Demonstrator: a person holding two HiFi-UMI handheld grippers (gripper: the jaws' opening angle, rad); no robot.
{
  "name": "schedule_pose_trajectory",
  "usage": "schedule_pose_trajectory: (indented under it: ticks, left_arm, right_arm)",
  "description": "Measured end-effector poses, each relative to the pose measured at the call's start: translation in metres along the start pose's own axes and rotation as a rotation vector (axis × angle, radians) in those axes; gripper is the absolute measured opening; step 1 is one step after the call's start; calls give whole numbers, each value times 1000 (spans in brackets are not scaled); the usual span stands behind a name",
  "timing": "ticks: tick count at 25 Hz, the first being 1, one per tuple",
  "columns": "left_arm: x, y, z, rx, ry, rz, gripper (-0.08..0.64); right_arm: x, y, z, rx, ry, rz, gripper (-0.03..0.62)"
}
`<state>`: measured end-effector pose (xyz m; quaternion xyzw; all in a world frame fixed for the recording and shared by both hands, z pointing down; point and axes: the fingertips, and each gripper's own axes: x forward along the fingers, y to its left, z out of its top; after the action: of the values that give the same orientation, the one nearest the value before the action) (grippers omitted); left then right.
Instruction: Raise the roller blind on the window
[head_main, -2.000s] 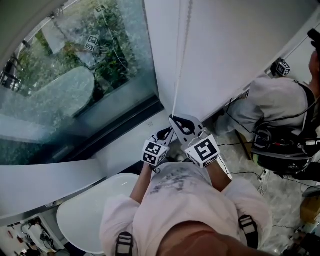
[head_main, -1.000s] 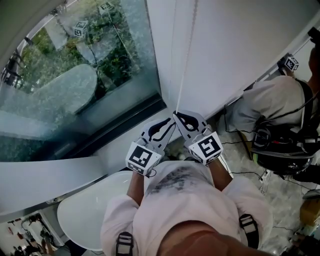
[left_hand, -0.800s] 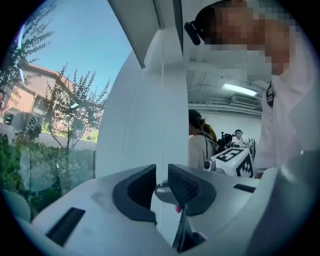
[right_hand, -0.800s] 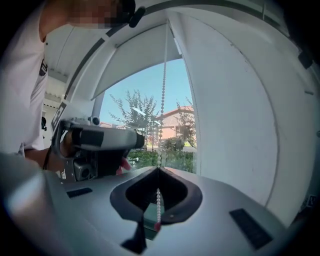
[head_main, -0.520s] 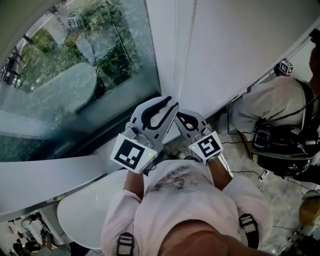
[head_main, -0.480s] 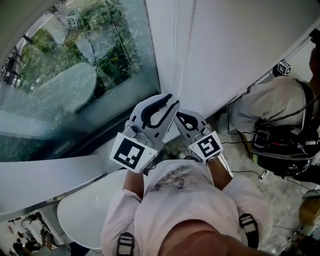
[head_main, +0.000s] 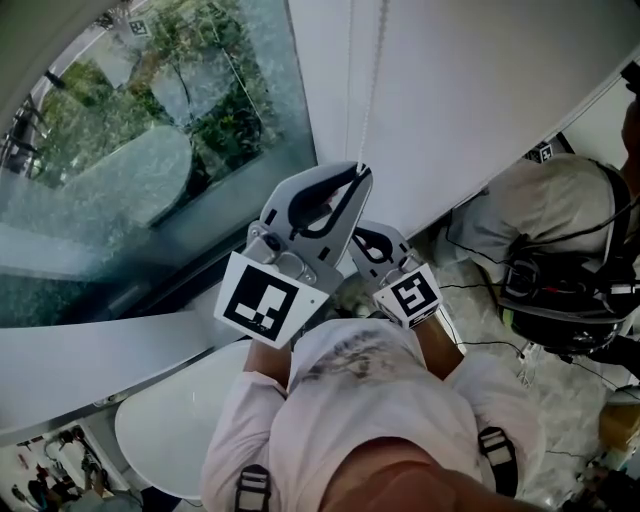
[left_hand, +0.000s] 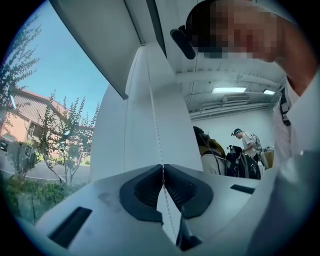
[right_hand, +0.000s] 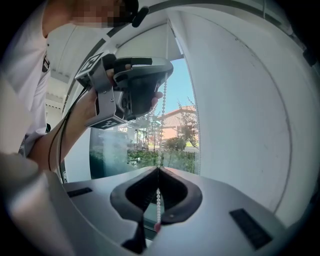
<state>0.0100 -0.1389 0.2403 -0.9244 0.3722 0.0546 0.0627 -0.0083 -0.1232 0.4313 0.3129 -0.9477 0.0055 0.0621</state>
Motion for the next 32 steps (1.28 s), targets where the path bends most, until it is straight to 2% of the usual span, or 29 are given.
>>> schedule_pose_trajectory:
  ticks: [5, 32]
  left_arm:
    - [-4, 2, -7, -13, 1, 29, 8]
    - [-29, -10, -119, -142, 148, 51, 6]
  right_arm:
    - [3, 1, -5, -3, 31, 4, 61]
    - [13, 11, -118, 62, 257, 24, 61]
